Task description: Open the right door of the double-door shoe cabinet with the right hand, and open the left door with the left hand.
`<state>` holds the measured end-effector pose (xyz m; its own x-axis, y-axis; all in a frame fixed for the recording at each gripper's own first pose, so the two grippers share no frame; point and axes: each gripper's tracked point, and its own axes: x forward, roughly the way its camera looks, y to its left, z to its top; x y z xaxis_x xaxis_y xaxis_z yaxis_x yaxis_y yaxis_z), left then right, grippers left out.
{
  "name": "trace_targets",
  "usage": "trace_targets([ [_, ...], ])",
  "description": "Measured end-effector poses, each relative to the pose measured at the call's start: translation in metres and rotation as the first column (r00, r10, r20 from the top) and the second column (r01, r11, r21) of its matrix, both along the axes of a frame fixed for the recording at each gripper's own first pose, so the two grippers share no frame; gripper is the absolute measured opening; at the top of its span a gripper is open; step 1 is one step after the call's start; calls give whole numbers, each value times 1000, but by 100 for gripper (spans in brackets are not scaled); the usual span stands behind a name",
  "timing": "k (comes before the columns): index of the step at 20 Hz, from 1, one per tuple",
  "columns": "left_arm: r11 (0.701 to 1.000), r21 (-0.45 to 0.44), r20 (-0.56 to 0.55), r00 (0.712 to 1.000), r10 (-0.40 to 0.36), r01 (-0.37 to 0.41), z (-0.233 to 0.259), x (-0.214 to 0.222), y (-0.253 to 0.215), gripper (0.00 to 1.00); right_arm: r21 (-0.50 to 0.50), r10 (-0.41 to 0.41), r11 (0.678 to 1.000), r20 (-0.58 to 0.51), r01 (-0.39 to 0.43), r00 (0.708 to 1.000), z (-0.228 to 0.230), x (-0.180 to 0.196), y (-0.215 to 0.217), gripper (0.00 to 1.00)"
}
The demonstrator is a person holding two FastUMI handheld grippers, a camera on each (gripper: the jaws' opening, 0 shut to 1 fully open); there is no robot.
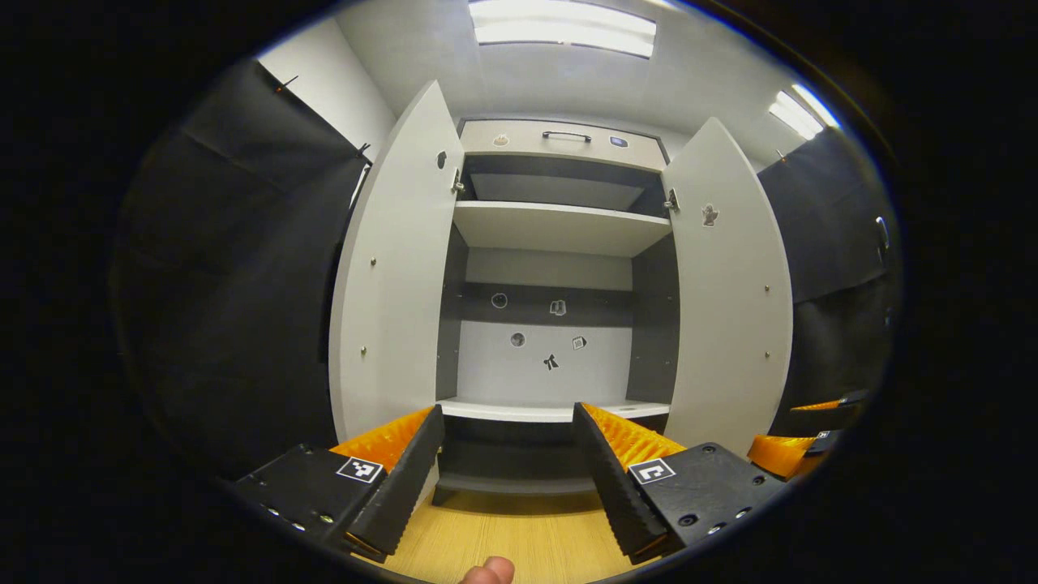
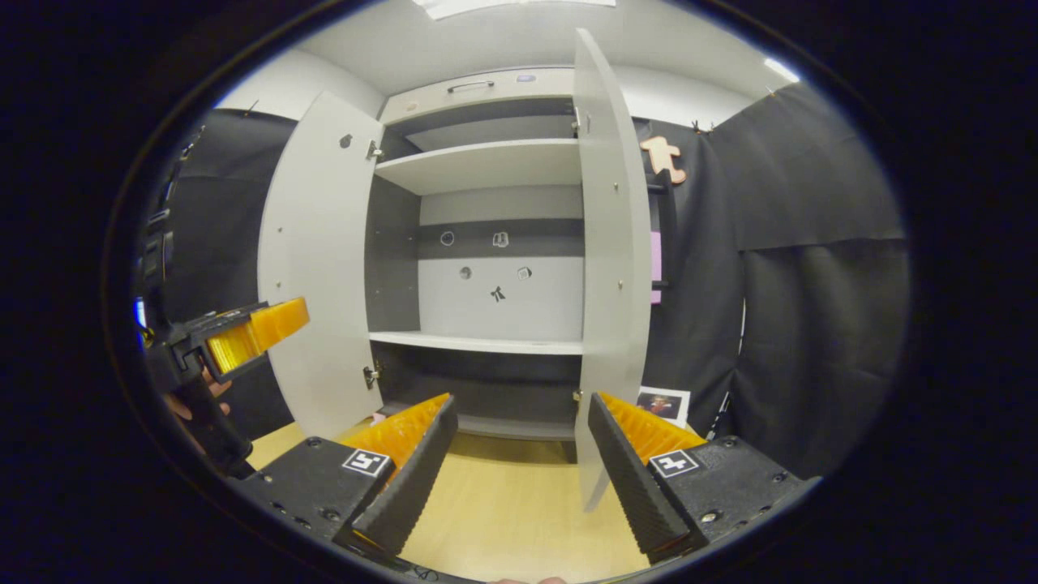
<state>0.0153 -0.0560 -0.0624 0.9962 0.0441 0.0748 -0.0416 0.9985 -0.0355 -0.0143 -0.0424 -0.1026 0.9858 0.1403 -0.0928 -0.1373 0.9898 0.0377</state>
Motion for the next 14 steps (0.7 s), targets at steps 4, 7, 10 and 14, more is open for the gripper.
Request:
trace_targets([
  [4,1000,6,-11,1000,-8,8,-3,-1,0,94,1,1,1000,17,-1,1000,4,0,3,100],
  [7,1000,7,-15,1000,-7,7,-5,-1,0,94,7,5,1000,12,-5,1000,2,0,6,100],
  [10,1000,4,-25,1000,-11,11,-7,0,1,94,13,4,1000,13,-5,1000,4,1,8,100],
  [14,1000,-1,-26,1000,-8,8,-8,0,3,94,13,3,1000,20,-3,1000,5,1,10,100],
])
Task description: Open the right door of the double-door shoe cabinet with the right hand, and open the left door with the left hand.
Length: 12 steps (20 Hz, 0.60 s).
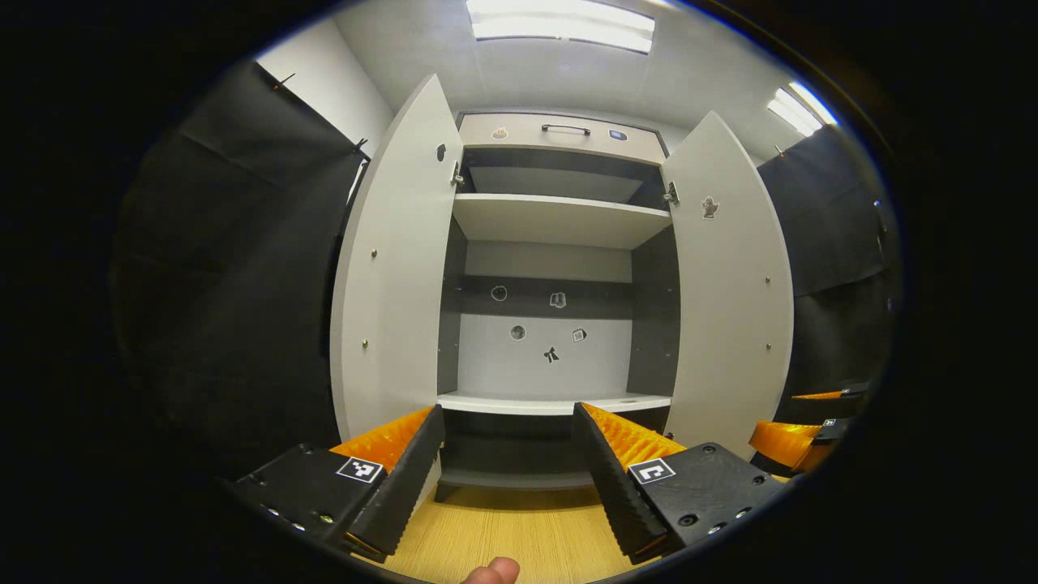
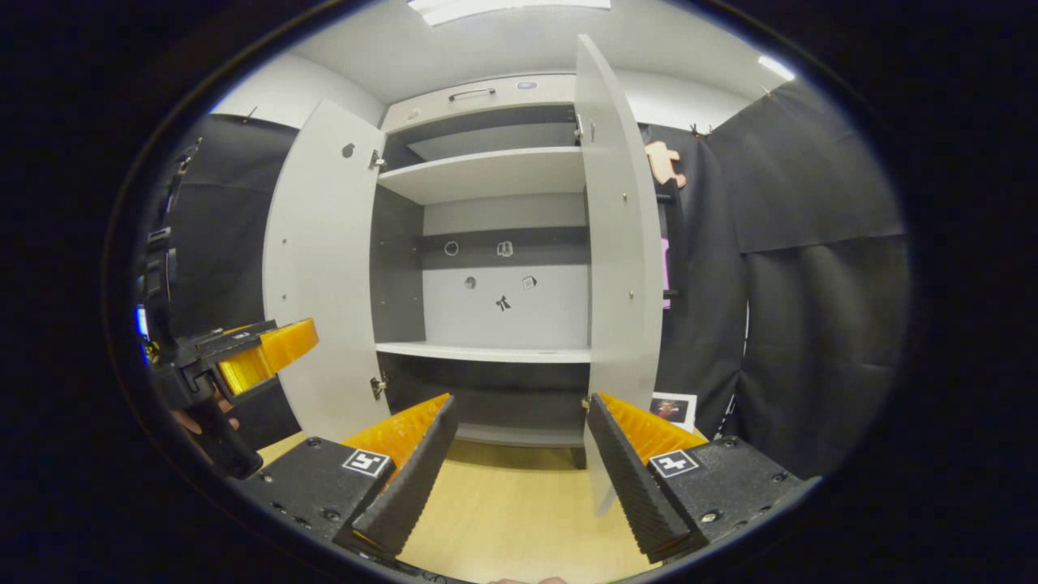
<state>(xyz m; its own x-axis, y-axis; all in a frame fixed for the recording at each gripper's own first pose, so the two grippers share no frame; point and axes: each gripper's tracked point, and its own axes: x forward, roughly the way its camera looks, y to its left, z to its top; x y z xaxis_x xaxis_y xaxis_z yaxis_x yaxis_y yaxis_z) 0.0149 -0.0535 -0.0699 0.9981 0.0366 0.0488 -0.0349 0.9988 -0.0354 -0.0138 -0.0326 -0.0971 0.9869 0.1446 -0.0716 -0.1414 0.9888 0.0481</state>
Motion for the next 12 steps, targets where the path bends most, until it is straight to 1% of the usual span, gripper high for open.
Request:
trace_targets([
  [12,1000,7,-2,1000,-15,15,-2,4,-2,94,10,-8,1000,-3,8,1000,0,6,2,100],
])
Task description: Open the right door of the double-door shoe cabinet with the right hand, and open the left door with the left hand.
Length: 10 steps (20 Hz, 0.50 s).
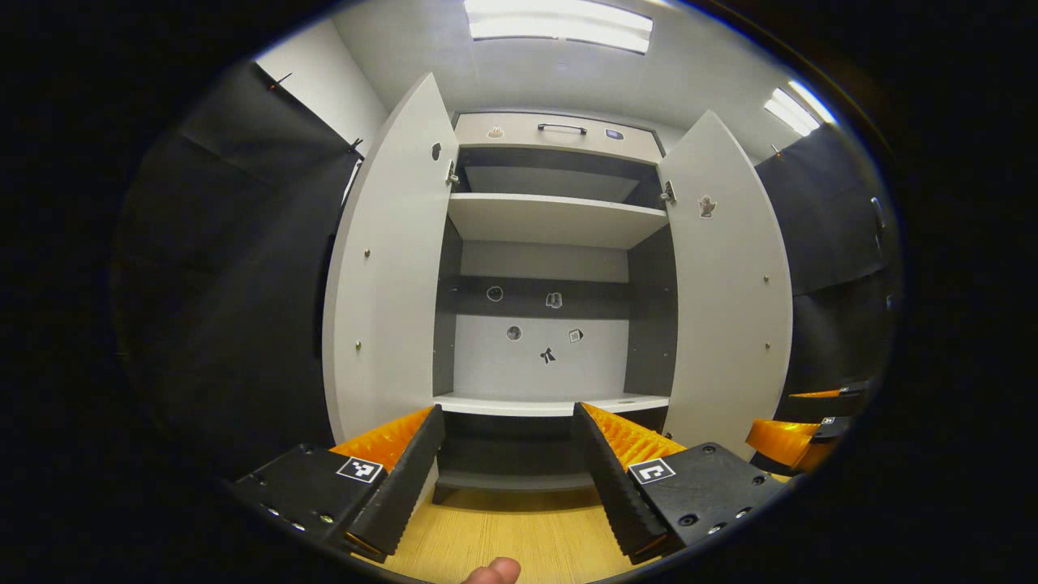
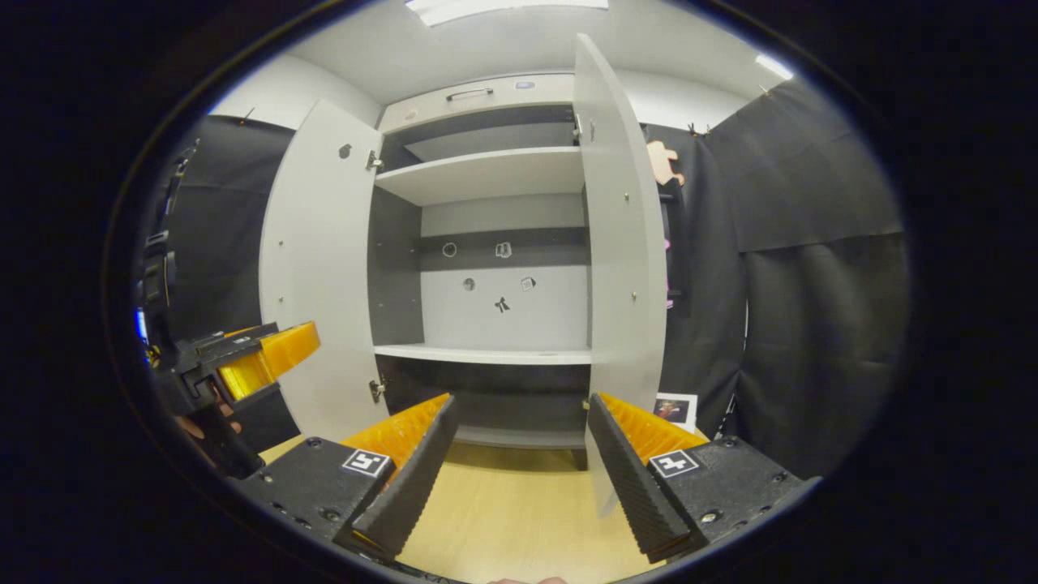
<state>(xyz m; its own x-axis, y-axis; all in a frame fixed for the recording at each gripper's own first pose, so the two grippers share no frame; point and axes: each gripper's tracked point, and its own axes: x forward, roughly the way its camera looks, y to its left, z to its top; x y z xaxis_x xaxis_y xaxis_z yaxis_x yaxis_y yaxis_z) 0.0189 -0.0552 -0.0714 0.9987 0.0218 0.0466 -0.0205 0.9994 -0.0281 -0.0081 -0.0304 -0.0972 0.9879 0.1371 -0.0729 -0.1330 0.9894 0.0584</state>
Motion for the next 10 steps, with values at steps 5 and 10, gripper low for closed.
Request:
trace_targets([
  [5,1000,-3,-9,1000,-4,4,-2,2,0,94,3,-5,1000,-3,5,1000,-1,1,0,100],
  [10,1000,-9,-19,1000,-16,16,-5,6,-2,94,6,-9,1000,-1,9,1000,-1,3,1,100],
])
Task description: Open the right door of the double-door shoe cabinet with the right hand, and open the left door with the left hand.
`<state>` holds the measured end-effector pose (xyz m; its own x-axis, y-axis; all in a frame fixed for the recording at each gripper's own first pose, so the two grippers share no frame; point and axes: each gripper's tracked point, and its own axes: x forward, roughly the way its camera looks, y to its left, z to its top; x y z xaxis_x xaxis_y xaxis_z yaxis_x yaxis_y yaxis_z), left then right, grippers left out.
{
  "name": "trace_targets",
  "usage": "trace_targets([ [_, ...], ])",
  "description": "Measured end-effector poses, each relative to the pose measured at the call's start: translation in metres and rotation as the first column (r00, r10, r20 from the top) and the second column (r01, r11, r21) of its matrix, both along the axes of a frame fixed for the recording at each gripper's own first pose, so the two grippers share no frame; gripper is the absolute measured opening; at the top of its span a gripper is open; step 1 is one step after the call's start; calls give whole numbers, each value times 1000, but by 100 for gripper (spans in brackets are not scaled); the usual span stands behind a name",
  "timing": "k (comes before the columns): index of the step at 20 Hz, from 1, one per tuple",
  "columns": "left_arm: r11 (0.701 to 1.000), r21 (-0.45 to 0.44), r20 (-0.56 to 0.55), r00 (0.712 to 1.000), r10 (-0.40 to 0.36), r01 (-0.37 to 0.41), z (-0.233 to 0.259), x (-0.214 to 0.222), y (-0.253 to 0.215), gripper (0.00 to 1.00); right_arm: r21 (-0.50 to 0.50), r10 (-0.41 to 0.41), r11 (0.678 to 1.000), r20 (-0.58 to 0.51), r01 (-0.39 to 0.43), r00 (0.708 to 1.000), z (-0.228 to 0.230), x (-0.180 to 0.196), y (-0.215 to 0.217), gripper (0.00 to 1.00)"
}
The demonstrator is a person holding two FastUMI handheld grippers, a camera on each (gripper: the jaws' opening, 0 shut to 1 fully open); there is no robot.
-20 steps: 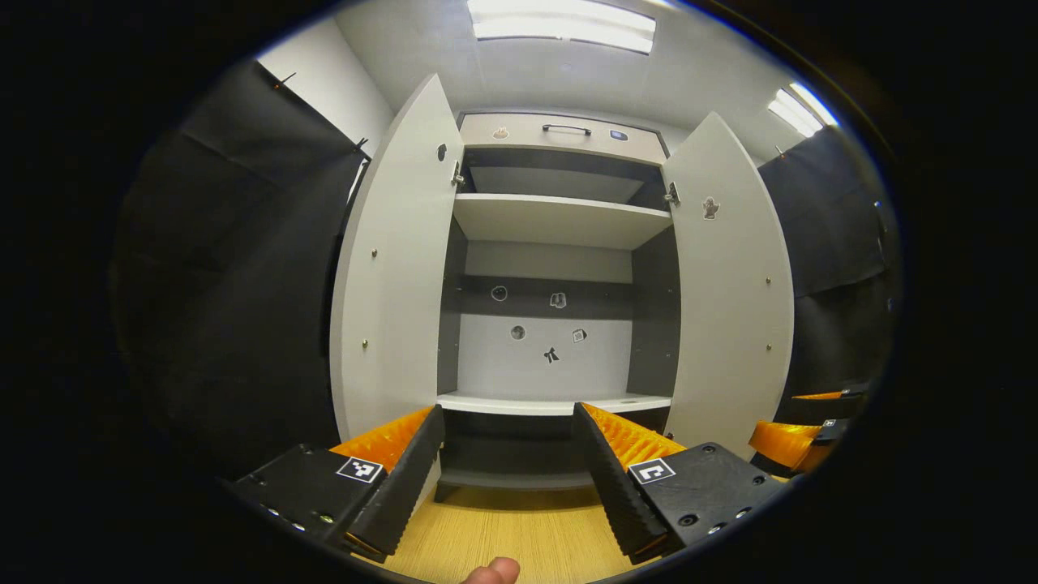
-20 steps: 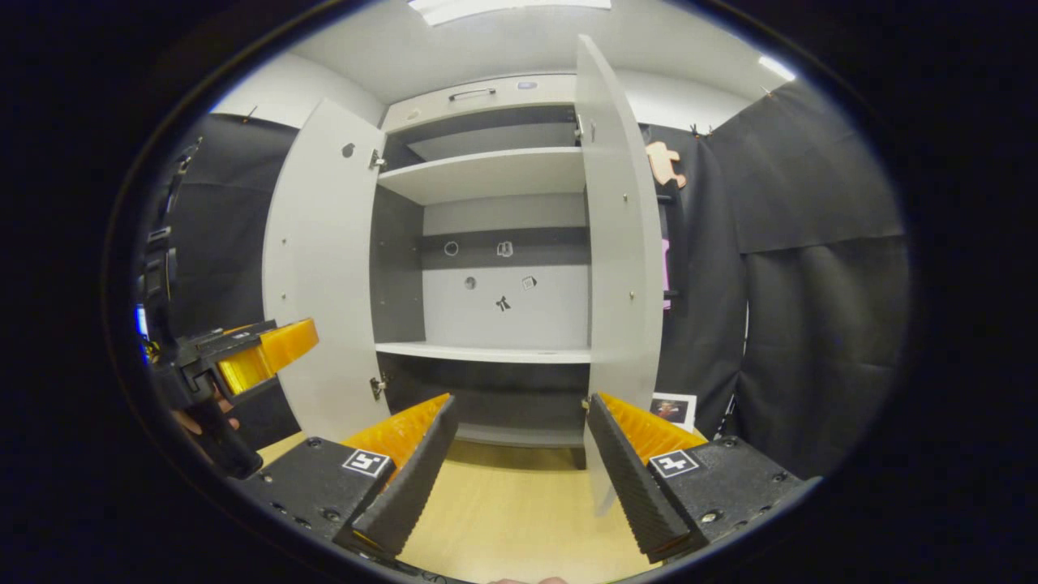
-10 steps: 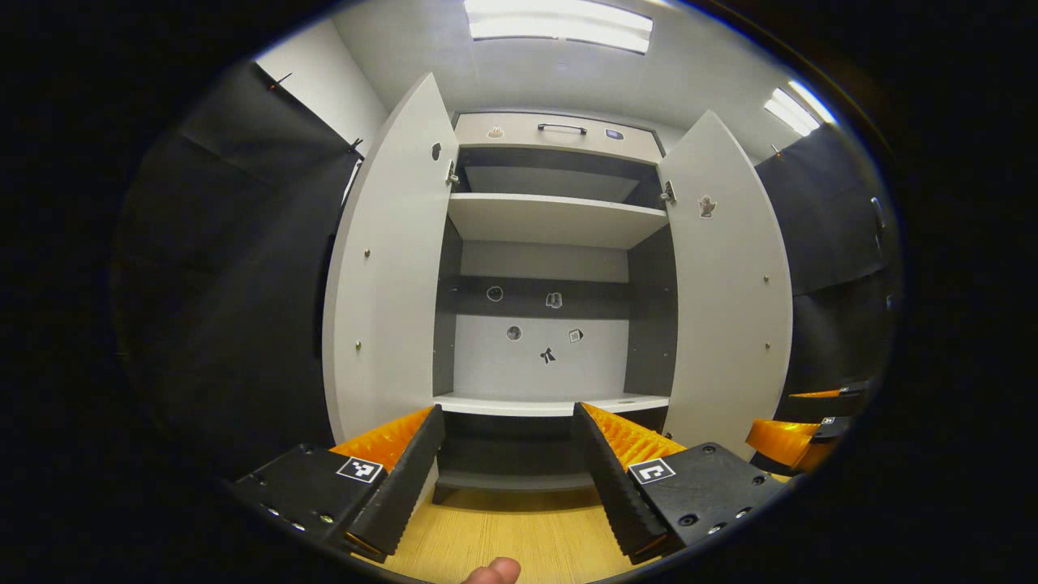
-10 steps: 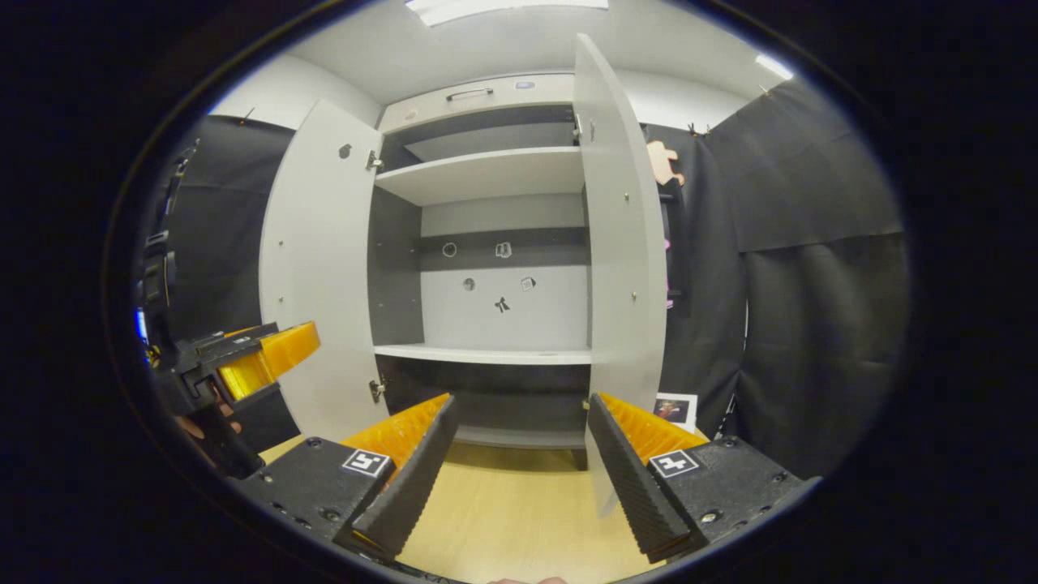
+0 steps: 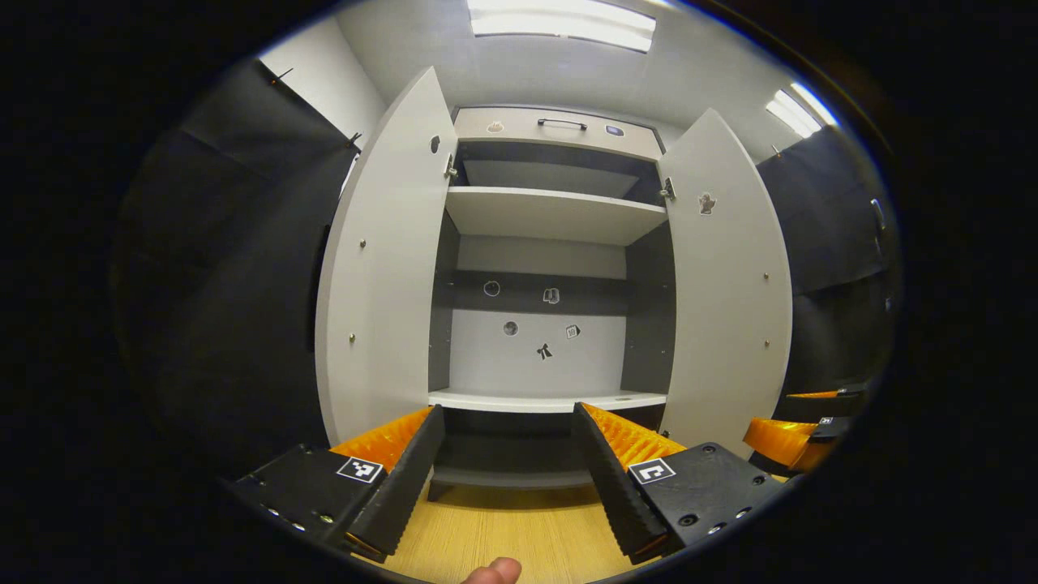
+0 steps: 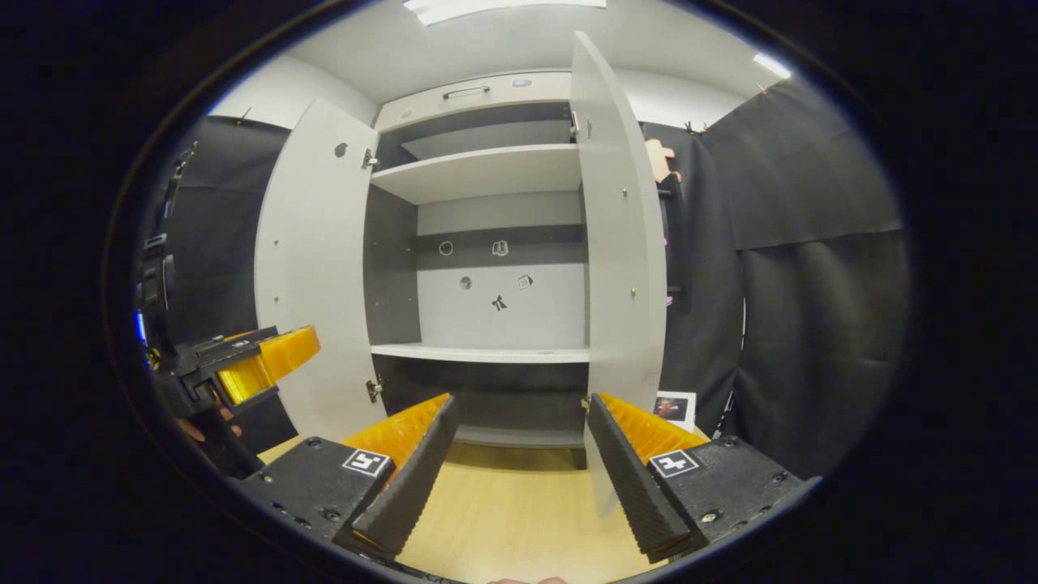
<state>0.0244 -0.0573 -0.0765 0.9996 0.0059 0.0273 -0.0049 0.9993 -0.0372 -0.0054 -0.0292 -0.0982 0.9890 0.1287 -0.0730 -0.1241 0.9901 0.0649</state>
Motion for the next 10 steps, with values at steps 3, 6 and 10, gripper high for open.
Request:
trace_targets([
  [3,1000,-2,1,1000,-4,4,2,1,0,94,4,2,1000,3,-2,1000,0,1,2,100],
  [6,1000,4,1,1000,-5,5,3,2,1,94,13,6,1000,6,-6,1000,0,4,4,100],
  [10,1000,10,-4,1000,-4,4,3,1,1,94,23,14,1000,0,-14,1000,-2,6,6,100],
])
